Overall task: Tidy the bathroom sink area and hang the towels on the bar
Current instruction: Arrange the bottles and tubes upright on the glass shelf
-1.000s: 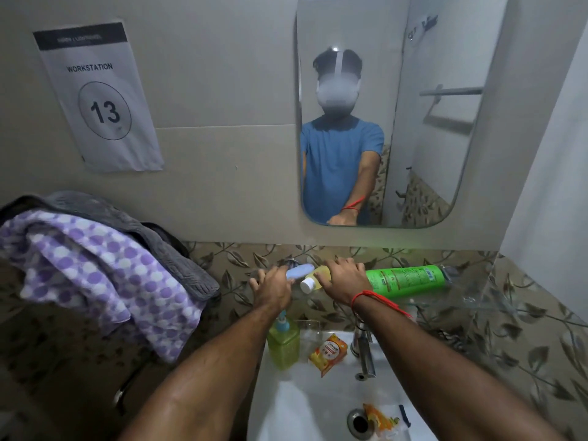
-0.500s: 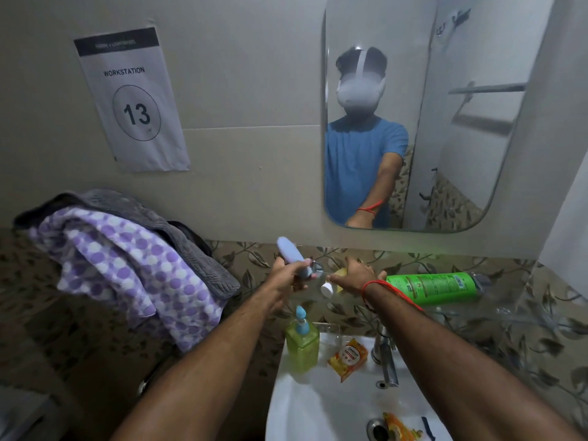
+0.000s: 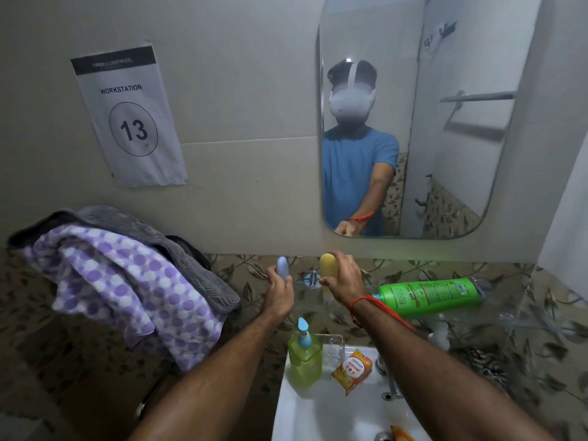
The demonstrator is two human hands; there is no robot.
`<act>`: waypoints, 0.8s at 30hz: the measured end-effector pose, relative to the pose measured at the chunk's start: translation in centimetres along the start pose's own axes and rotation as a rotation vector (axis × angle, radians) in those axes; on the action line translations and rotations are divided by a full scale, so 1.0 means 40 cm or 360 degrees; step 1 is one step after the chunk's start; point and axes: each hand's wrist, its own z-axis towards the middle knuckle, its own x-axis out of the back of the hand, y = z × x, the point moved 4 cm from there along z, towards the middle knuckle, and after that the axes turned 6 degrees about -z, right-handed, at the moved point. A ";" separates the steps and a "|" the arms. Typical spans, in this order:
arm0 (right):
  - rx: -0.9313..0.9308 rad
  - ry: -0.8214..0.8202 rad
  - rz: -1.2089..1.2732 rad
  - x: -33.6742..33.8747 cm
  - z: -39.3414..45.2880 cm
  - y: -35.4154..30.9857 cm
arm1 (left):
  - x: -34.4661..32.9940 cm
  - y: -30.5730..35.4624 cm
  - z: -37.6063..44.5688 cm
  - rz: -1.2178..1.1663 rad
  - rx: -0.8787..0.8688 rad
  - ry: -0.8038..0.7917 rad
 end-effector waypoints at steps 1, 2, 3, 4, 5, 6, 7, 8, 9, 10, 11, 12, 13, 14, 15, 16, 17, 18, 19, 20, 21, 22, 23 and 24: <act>-0.0003 0.0004 0.0001 -0.003 -0.002 0.001 | -0.005 -0.002 -0.002 0.0017 0.0005 0.0007; -0.0001 0.0015 0.0001 -0.008 -0.007 0.003 | -0.010 -0.005 -0.004 0.0029 0.0011 0.0018; 0.0001 0.0031 0.0011 -0.014 -0.010 0.005 | -0.013 -0.008 -0.005 0.0041 0.0014 0.0034; 0.0000 0.0049 0.0028 -0.019 -0.015 0.007 | -0.016 -0.012 -0.005 0.0059 0.0014 0.0048; -0.0003 0.0065 0.0045 -0.023 -0.019 0.009 | -0.018 -0.015 -0.006 0.0080 0.0006 0.0052; -0.0004 0.0076 0.0056 -0.025 -0.023 0.010 | -0.020 -0.019 -0.007 0.0102 -0.0007 0.0050; -0.0002 0.0081 0.0066 -0.026 -0.024 0.010 | -0.022 -0.022 -0.008 0.0125 -0.0021 0.0045; -0.0001 0.0081 0.0073 -0.026 -0.024 0.011 | -0.024 -0.025 -0.008 0.0143 -0.0030 0.0044; -0.0005 0.0078 0.0080 -0.027 -0.023 0.011 | -0.025 -0.028 -0.008 0.0153 -0.0029 0.0044; -0.0014 0.0073 0.0088 -0.026 -0.021 0.010 | -0.026 -0.030 -0.007 0.0160 -0.0024 0.0045; -0.0025 0.0063 0.0097 -0.027 -0.018 0.011 | -0.026 -0.030 -0.005 0.0173 -0.0021 0.0046; -0.0038 0.0049 0.0102 -0.030 -0.016 0.012 | -0.025 -0.031 -0.005 0.0188 -0.0018 0.0045; -0.0049 0.0037 0.0098 -0.035 -0.014 0.012 | -0.024 -0.034 -0.005 0.0201 -0.0020 0.0035; -0.0057 0.0023 0.0091 -0.039 -0.014 0.013 | -0.023 -0.038 -0.007 0.0208 -0.0024 0.0009; -0.0062 0.0005 0.0093 -0.045 -0.016 0.014 | -0.023 -0.043 -0.012 0.0200 -0.0026 -0.0026; -0.0057 -0.0017 0.0108 -0.048 -0.020 0.015 | -0.023 -0.048 -0.021 0.0172 -0.0032 -0.0053; -0.0042 -0.0037 0.0134 -0.049 -0.026 0.016 | -0.020 -0.051 -0.032 0.0138 -0.0052 -0.0053; -0.0019 -0.0040 0.0167 -0.047 -0.035 0.018 | -0.012 -0.051 -0.046 0.0134 -0.0112 0.0012; 0.0019 -0.0003 0.0201 -0.038 -0.043 0.018 | 0.001 -0.048 -0.060 0.0174 -0.0224 0.0145; 0.0084 0.0081 0.0234 -0.024 -0.051 0.020 | 0.012 -0.047 -0.074 0.0258 -0.0373 0.0310; 0.0181 0.0202 0.0259 -0.005 -0.061 0.022 | 0.021 -0.044 -0.093 0.0341 -0.0524 0.0470; 0.0290 0.0329 0.0259 0.018 -0.071 0.024 | 0.026 -0.040 -0.113 0.0380 -0.0653 0.0589; 0.0395 0.0425 0.0225 0.043 -0.082 0.029 | 0.025 -0.038 -0.133 0.0378 -0.0763 0.0650; 0.0487 0.0478 0.0157 0.068 -0.090 0.035 | 0.016 -0.037 -0.152 0.0359 -0.0863 0.0652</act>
